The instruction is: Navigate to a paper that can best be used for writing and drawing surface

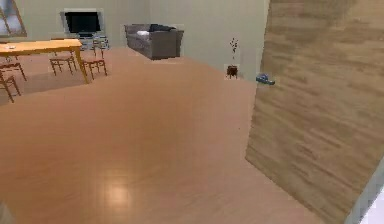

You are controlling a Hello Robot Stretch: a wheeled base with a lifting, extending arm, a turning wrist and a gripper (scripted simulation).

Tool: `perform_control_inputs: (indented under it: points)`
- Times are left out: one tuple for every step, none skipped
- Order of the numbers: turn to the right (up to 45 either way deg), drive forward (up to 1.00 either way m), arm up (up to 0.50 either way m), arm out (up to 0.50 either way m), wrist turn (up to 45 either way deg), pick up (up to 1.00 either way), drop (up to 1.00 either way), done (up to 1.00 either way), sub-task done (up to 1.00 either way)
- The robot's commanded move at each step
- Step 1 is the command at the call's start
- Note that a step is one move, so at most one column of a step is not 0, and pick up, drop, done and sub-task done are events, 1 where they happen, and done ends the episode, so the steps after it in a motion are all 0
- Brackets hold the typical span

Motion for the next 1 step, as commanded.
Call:
perform_control_inputs:
  points:
    - [-15.0, 0.0, 0.0, 0.0, 0.0, 0.0, 0.0, 0.0, 0.0]
